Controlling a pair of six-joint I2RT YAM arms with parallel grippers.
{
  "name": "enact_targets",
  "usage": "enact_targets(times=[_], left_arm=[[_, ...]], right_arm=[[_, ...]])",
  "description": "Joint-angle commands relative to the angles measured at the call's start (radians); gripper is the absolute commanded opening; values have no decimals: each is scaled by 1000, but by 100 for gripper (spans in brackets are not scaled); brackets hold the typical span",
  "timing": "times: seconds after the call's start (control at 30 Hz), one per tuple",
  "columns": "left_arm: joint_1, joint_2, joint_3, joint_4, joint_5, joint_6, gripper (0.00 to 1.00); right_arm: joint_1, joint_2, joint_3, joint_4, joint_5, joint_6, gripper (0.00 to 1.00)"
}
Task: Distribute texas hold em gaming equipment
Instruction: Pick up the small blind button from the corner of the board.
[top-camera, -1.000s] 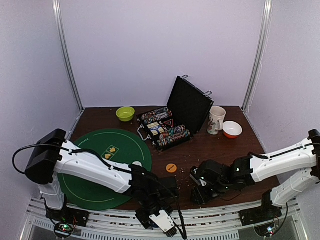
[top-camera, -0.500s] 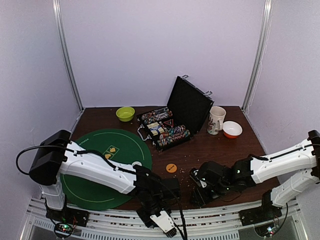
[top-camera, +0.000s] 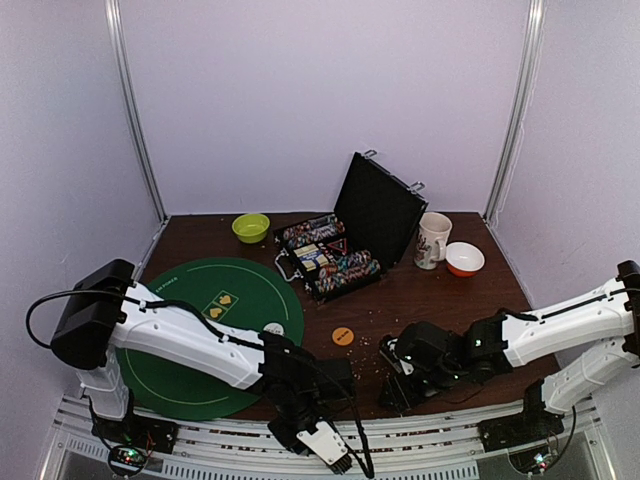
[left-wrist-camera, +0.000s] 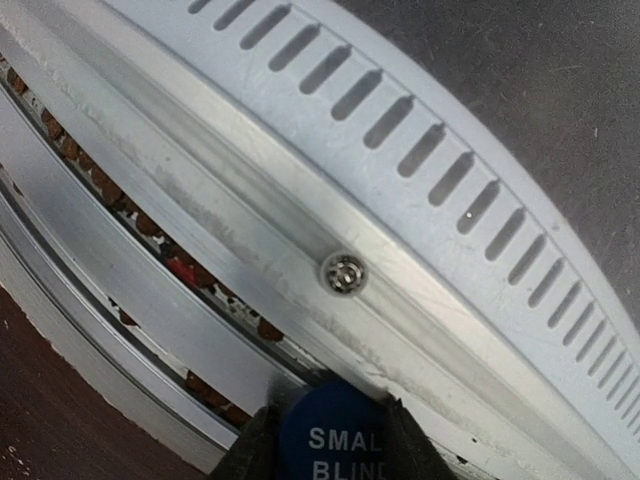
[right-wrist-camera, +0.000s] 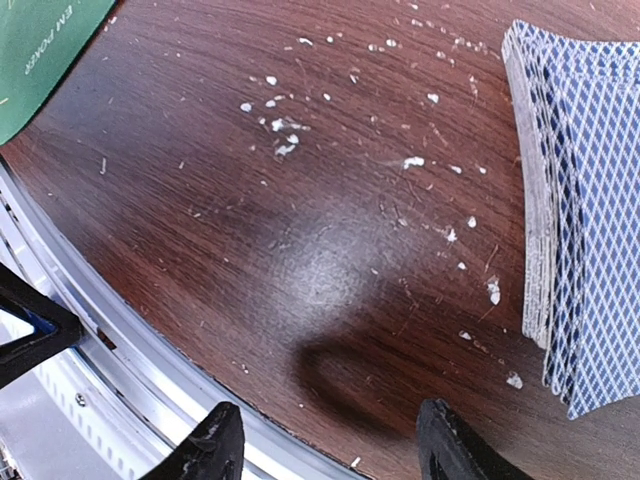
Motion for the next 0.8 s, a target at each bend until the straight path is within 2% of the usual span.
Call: enact_targets(times=[0.0,0.3,0.37,0.43,0.77], left_arm=[[6,14,-22,-19,-58,-35,35],[6,-1,-31,-7,-66,-71,22],[6,-8,-28,-7,-69,-80,14],[6,-20,-25,-8,-72,-94,0],[6,-116,-9,-37,-21,-201,0]], right_arm=[[-1,-26,-8,-6,6,2,62],[0,-5,8,-11,-1,-7,62],[1,-4,12,-16,-1,-8,62],[1,-3,16,-20,-1,-8,62],[3,5,55,-51,-4,-23,62]])
